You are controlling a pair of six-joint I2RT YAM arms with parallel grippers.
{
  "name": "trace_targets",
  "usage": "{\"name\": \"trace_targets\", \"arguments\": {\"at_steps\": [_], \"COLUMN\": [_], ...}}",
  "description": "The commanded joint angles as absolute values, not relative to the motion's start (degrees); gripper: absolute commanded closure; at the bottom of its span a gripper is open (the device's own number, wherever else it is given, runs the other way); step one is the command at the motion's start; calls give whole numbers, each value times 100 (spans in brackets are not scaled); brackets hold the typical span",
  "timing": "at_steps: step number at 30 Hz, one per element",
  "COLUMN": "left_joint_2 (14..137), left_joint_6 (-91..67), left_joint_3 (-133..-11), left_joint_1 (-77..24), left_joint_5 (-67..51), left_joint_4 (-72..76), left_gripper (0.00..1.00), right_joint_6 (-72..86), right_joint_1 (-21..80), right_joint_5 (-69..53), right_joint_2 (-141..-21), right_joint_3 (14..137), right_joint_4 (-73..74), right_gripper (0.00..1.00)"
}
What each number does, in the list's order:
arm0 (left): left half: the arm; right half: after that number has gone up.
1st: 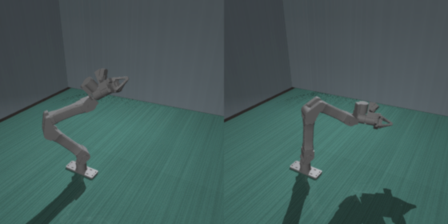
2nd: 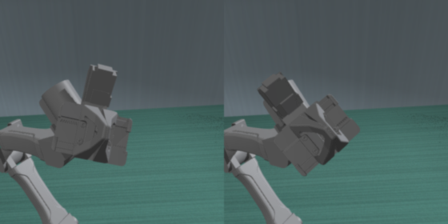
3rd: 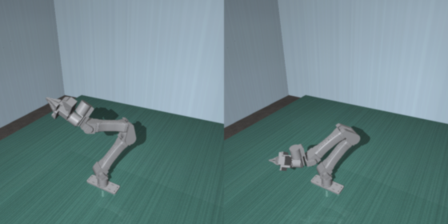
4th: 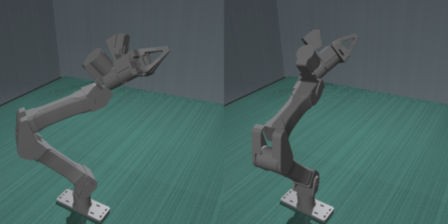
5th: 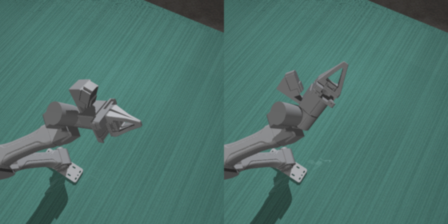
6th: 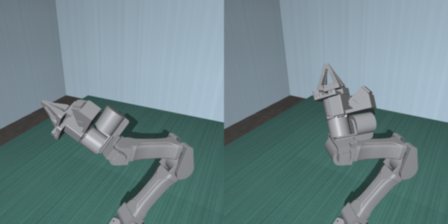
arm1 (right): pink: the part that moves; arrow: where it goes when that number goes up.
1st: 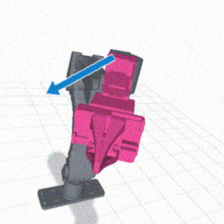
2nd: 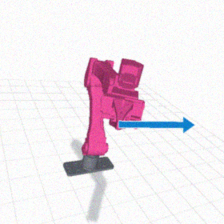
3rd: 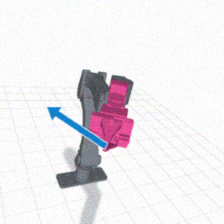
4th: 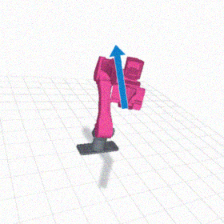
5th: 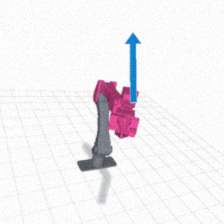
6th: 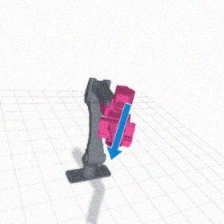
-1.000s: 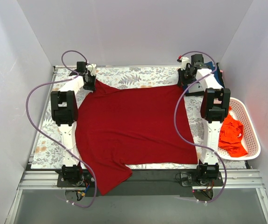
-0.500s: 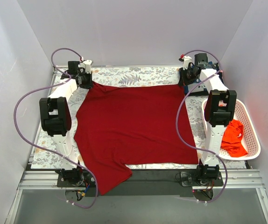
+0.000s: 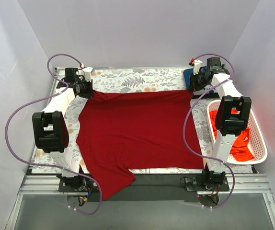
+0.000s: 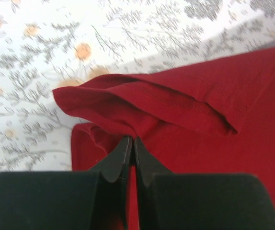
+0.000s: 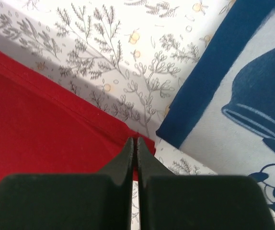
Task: Fold and stack the t-shirts
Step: Fold the tshirt
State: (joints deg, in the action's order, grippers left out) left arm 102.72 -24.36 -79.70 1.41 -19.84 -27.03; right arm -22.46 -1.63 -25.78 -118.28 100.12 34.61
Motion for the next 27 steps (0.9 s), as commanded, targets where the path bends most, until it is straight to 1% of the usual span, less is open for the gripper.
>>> {"name": "trace_targets", "arguments": {"at_steps": [1, 6, 11, 18, 27], "left_joint_2": [9590, 9203, 9070, 9500, 9826], "left_joint_6": [-2408, -2461, -2513, -2645, -2523], "left_joint_3": [-7691, -7120, -6610, -6197, -6231], "left_joint_1": [176, 167, 114, 79, 79], "left_joint_5": [-2127, -1942, -1820, -1477, -1327], "left_joint_4": [-3023, -3278, -3287, -3112, -3067], "left_gripper": [100, 100, 100, 100, 100], "right_joint_6": [-2522, -2794, -3094, -3199, -3287], "right_joint_1": [-202, -202, -211, -202, -202], "right_joint_5": [-2663, -2777, -2725, -2663, -2540], "right_joint_2": [-11540, -11365, -11294, -11434, -11593], "right_joint_3": [9800, 9379, 9027, 8693, 8473], "right_joint_4": [3454, 3515, 3542, 3533, 3542], "right_gripper": [99, 99, 99, 99, 99]}}
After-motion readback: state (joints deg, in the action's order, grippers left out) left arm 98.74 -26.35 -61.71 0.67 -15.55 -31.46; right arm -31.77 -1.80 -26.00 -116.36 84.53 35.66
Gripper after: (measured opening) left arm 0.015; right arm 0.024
